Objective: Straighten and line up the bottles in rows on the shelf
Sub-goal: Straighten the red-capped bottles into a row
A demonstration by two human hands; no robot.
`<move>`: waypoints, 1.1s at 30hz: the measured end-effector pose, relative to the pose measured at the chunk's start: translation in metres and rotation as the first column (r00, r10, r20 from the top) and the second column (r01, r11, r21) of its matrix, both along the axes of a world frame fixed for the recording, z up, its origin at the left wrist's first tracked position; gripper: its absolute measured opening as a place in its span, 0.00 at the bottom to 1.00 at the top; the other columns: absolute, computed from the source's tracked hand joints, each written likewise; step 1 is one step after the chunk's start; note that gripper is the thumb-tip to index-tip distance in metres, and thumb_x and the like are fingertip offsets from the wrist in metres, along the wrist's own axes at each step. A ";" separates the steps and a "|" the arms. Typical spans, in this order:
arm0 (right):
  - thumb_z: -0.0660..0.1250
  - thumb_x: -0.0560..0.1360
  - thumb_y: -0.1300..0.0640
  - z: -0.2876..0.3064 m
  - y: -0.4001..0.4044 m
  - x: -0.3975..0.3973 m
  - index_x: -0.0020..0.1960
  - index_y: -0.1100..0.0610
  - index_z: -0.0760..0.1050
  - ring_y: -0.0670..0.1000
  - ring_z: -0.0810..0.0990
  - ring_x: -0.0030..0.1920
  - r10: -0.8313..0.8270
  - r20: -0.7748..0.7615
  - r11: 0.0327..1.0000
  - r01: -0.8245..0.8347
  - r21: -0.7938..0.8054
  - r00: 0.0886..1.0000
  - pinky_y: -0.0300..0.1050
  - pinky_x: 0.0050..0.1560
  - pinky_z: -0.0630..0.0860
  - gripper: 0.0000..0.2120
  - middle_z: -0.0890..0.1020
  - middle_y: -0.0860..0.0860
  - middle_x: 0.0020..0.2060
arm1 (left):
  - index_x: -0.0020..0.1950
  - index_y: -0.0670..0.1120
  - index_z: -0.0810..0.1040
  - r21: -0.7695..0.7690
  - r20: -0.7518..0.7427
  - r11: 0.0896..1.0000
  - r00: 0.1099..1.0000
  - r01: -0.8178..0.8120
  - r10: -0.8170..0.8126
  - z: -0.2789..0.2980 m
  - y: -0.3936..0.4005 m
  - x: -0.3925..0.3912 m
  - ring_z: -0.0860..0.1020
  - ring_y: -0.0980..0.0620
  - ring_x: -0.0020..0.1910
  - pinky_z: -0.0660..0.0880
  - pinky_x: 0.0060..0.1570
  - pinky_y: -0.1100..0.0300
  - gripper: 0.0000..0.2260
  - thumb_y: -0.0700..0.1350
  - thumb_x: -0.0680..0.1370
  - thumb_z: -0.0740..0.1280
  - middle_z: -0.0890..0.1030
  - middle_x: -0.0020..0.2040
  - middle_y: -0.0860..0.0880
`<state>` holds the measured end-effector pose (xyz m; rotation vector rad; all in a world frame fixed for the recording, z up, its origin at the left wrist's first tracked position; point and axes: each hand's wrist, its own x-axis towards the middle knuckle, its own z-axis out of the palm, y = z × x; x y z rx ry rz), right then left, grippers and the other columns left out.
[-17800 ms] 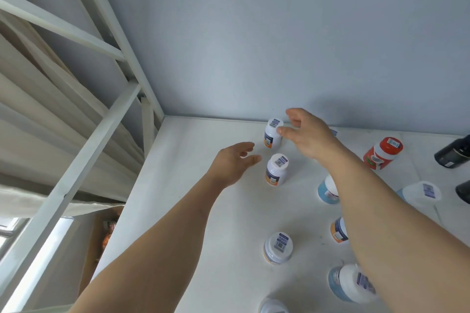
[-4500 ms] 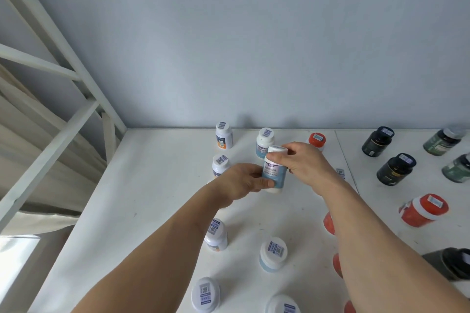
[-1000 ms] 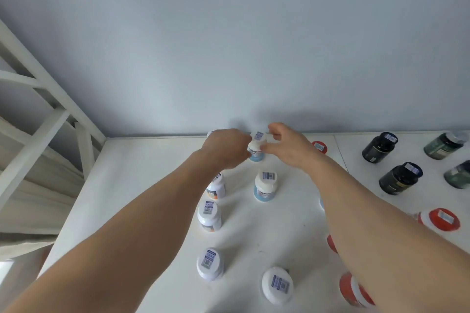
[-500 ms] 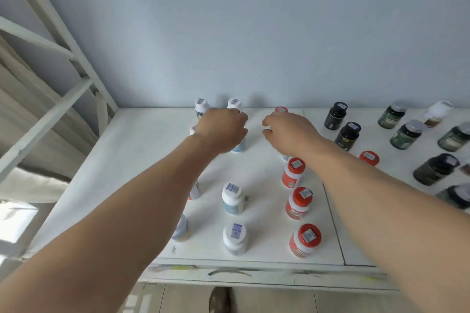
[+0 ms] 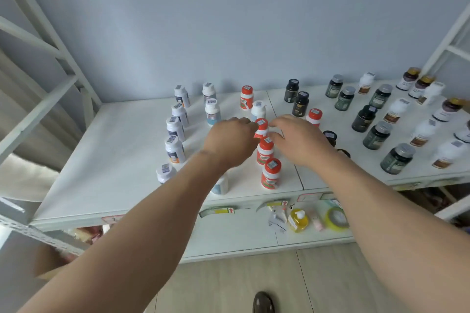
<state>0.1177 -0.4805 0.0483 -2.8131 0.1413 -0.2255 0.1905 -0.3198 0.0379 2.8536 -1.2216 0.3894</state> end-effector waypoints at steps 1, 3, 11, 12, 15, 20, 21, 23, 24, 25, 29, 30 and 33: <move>0.59 0.82 0.49 -0.005 0.000 -0.015 0.67 0.52 0.74 0.54 0.77 0.61 -0.017 -0.010 0.999 0.017 0.032 1.000 0.50 0.56 0.74 0.16 0.77 0.50 0.65 | 0.61 0.48 0.76 -0.025 -0.038 1.000 0.999 -0.014 0.013 -0.006 0.002 -0.012 0.78 0.45 0.53 0.72 0.42 0.55 0.15 0.54 0.80 0.58 0.80 0.56 0.49; 0.60 0.81 0.48 -0.020 -0.002 -0.042 0.69 0.52 0.73 0.54 0.76 0.64 -0.041 -0.052 0.996 0.045 0.083 0.998 0.52 0.61 0.74 0.18 0.76 0.49 0.67 | 0.63 0.48 0.76 -0.064 -0.136 0.997 0.990 -0.052 0.043 -0.021 0.006 -0.039 0.77 0.45 0.56 0.73 0.46 0.54 0.17 0.55 0.80 0.59 0.79 0.59 0.49; 0.68 0.75 0.39 -0.099 -0.022 -0.086 0.75 0.51 0.66 0.51 0.69 0.70 -0.038 -0.258 0.984 0.080 0.157 0.965 0.48 0.67 0.68 0.32 0.68 0.47 0.73 | 0.66 0.44 0.74 -0.166 -0.365 0.979 0.930 -0.116 0.048 -0.116 0.010 -0.097 0.71 0.47 0.65 0.72 0.59 0.53 0.19 0.53 0.79 0.63 0.75 0.65 0.48; 0.68 0.75 0.39 -0.110 -0.027 -0.084 0.75 0.51 0.65 0.50 0.67 0.72 -0.029 -0.259 0.986 0.069 0.149 0.965 0.48 0.69 0.67 0.33 0.67 0.47 0.74 | 0.66 0.43 0.74 -0.158 -0.330 0.981 0.942 -0.109 0.052 -0.129 0.009 -0.096 0.70 0.46 0.65 0.70 0.61 0.53 0.20 0.53 0.79 0.64 0.75 0.65 0.47; 0.69 0.74 0.38 -0.143 -0.040 -0.074 0.75 0.52 0.66 0.50 0.64 0.73 -0.009 -0.213 0.995 0.030 0.093 0.977 0.46 0.71 0.62 0.34 0.66 0.47 0.75 | 0.67 0.42 0.72 -0.130 -0.245 0.986 0.967 -0.108 0.074 -0.163 0.001 -0.090 0.69 0.45 0.66 0.67 0.64 0.53 0.23 0.54 0.77 0.67 0.73 0.67 0.46; 0.71 0.71 0.38 -0.184 -0.048 -0.063 0.68 0.52 0.73 0.52 0.66 0.69 -0.034 -0.052 0.999 0.034 -0.005 0.998 0.47 0.68 0.61 0.30 0.71 0.48 0.69 | 0.58 0.40 0.79 -0.239 -0.093 0.964 0.991 -0.115 0.095 -0.196 -0.007 -0.081 0.75 0.42 0.57 0.74 0.54 0.50 0.19 0.49 0.72 0.74 0.79 0.59 0.44; 0.72 0.71 0.39 -0.190 -0.048 -0.062 0.66 0.52 0.74 0.53 0.68 0.67 -0.039 -0.011 0.999 0.039 -0.011 0.999 0.48 0.67 0.63 0.29 0.72 0.48 0.67 | 0.56 0.40 0.79 -0.273 -0.054 0.957 0.994 -0.102 0.091 -0.201 -0.006 -0.080 0.76 0.42 0.55 0.75 0.53 0.51 0.18 0.48 0.71 0.74 0.80 0.57 0.44; 0.73 0.71 0.41 -0.198 -0.049 -0.060 0.63 0.52 0.75 0.54 0.69 0.64 -0.045 0.060 0.999 0.046 -0.011 0.997 0.48 0.64 0.64 0.26 0.74 0.48 0.64 | 0.56 0.40 0.80 -0.314 0.022 0.947 0.997 -0.062 0.073 -0.208 -0.002 -0.077 0.77 0.41 0.54 0.72 0.53 0.53 0.17 0.46 0.71 0.75 0.81 0.56 0.44; 0.73 0.71 0.41 -0.202 -0.050 -0.059 0.62 0.52 0.75 0.54 0.70 0.64 -0.046 0.084 0.999 0.047 -0.006 0.995 0.48 0.64 0.65 0.25 0.74 0.48 0.63 | 0.56 0.40 0.81 -0.329 0.047 0.943 0.997 -0.042 0.061 -0.211 -0.001 -0.075 0.78 0.41 0.54 0.70 0.53 0.55 0.17 0.45 0.71 0.75 0.81 0.56 0.44; 0.74 0.71 0.42 -0.204 -0.050 -0.059 0.62 0.52 0.76 0.54 0.70 0.63 -0.046 0.106 0.999 0.046 -0.002 0.993 0.48 0.63 0.65 0.24 0.74 0.49 0.62 | 0.57 0.40 0.81 -0.344 0.062 0.939 0.997 -0.026 0.050 -0.211 0.000 -0.074 0.78 0.41 0.54 0.69 0.53 0.56 0.16 0.45 0.71 0.75 0.81 0.56 0.44; 0.75 0.69 0.44 -0.213 -0.053 -0.057 0.60 0.54 0.77 0.57 0.70 0.62 -0.041 0.155 0.999 0.036 0.033 0.987 0.50 0.62 0.66 0.24 0.75 0.51 0.61 | 0.57 0.42 0.81 -0.362 0.057 0.932 0.998 -0.012 0.035 -0.214 0.002 -0.071 0.78 0.43 0.54 0.75 0.49 0.54 0.16 0.46 0.72 0.74 0.82 0.56 0.46; 0.76 0.69 0.44 -0.216 -0.053 -0.057 0.60 0.54 0.77 0.57 0.70 0.62 -0.040 0.161 0.999 0.034 0.041 0.986 0.50 0.61 0.66 0.24 0.75 0.51 0.61 | 0.57 0.41 0.81 -0.364 0.052 0.931 0.998 -0.006 0.027 -0.215 0.002 -0.070 0.79 0.43 0.54 0.76 0.48 0.54 0.16 0.46 0.72 0.74 0.82 0.56 0.46; 0.76 0.69 0.44 -0.218 -0.054 -0.058 0.59 0.55 0.77 0.57 0.70 0.61 -0.037 0.169 0.998 0.027 0.063 0.985 0.49 0.61 0.66 0.24 0.76 0.51 0.60 | 0.57 0.41 0.81 -0.373 0.039 0.928 0.999 0.005 0.011 -0.216 0.004 -0.070 0.79 0.42 0.53 0.77 0.49 0.53 0.15 0.45 0.72 0.73 0.82 0.56 0.46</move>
